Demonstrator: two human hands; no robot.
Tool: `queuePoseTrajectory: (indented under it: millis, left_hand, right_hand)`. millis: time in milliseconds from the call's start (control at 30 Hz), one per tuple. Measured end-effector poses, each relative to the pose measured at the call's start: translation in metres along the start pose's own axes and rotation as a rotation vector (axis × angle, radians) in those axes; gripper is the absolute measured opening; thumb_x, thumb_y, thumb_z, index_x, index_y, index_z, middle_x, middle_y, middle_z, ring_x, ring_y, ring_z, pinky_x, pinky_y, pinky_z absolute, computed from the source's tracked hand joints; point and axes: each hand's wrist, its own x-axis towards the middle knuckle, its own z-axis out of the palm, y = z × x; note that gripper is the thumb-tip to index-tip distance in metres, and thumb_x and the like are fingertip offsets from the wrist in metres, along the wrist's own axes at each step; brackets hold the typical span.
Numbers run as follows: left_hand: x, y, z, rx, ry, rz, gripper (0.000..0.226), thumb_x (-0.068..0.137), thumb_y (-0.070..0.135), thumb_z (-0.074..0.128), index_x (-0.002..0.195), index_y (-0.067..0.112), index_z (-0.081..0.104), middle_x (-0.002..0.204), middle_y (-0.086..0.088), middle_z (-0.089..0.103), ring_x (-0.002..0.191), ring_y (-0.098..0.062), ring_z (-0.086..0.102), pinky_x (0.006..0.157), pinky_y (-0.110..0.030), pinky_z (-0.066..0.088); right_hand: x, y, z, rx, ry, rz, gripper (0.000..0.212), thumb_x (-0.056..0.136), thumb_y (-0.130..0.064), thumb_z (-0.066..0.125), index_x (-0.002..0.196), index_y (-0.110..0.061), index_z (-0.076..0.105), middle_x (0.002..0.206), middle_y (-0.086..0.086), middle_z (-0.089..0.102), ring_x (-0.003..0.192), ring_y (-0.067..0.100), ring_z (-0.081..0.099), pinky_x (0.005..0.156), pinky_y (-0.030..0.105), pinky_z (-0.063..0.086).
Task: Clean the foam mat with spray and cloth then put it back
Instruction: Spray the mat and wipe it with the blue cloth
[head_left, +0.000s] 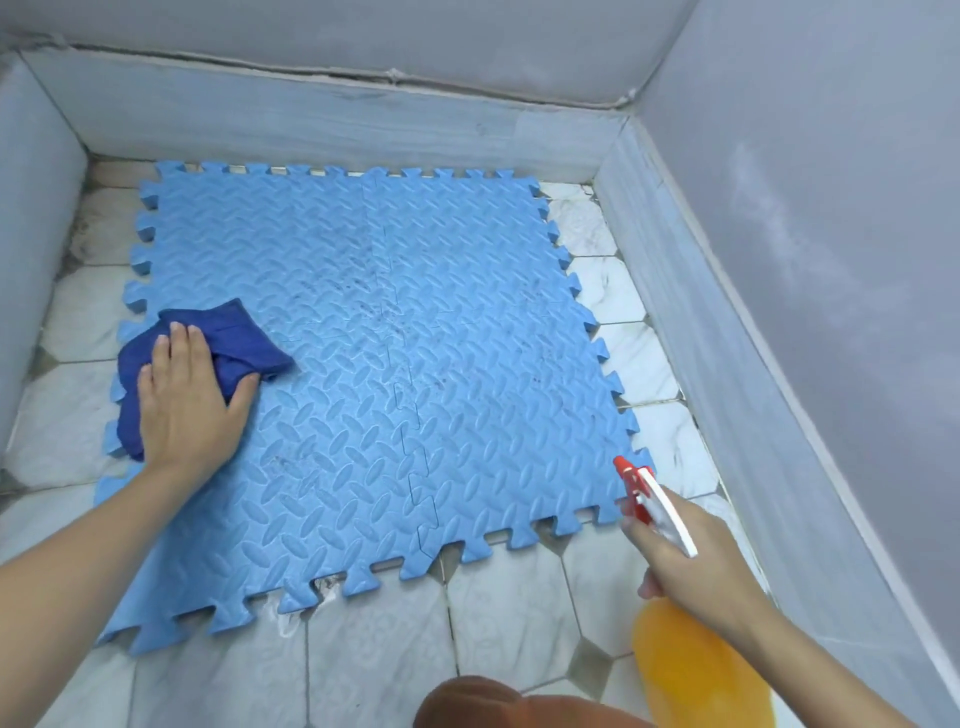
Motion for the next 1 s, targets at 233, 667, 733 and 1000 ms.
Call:
queuePoseTrajectory:
  millis: [233,667,733,1000]
  left_hand:
    - [0.013,-0.001,-0.019,0.084,-0.053,0.035,0.061,0.091,0.021,0.06,0.138,-0.009,0.036,0.141,-0.032,0.038,0.129,-0.046,0.038,0.097,-0.058,0.037]
    - [0.033,-0.03,-0.075,-0.619,0.256,-0.682,0.027,0.096,0.005,0.031,0.109,-0.006,0.052,0.112,-0.025,0.06,0.103,-0.037,0.056,0.077,-0.032,0.036]
    - [0.03,-0.031,-0.078,-0.616,0.244,-0.642,0.027,0.095,0.005,0.031,0.108,-0.004,0.053,0.109,-0.024,0.061,0.099,-0.037,0.056,0.077,-0.033,0.037]
    - [0.031,0.006,-0.074,-0.525,0.192,-0.4,0.023,0.094,0.008,0.033,0.094,0.005,0.056,0.088,-0.01,0.062,0.078,-0.027,0.053,0.066,-0.034,0.038]
  right_hand:
    - [0.017,-0.028,-0.002,0.034,0.024,-0.018,0.016,0.088,-0.016,0.062,0.082,-0.001,0.061,0.08,0.024,0.067,0.042,0.027,0.065,0.059,0.039,0.052]
    - [0.019,-0.166,0.086,-0.141,-0.443,-0.461,0.025,0.092,-0.029,0.058,0.081,-0.007,0.053,0.058,0.006,0.053,0.042,0.016,0.066,0.062,0.038,0.049]
    - [0.017,-0.169,0.095,-0.157,-0.467,-0.485,0.022,0.091,-0.031,0.058,0.08,-0.013,0.052,0.06,0.002,0.054,0.043,0.017,0.066,0.06,0.037,0.05]
    - [0.033,-0.171,0.082,-0.035,-0.259,-0.37,0.029,0.091,-0.021,0.059,0.082,0.006,0.052,0.082,0.027,0.064,0.041,0.019,0.065,0.063,0.043,0.052]
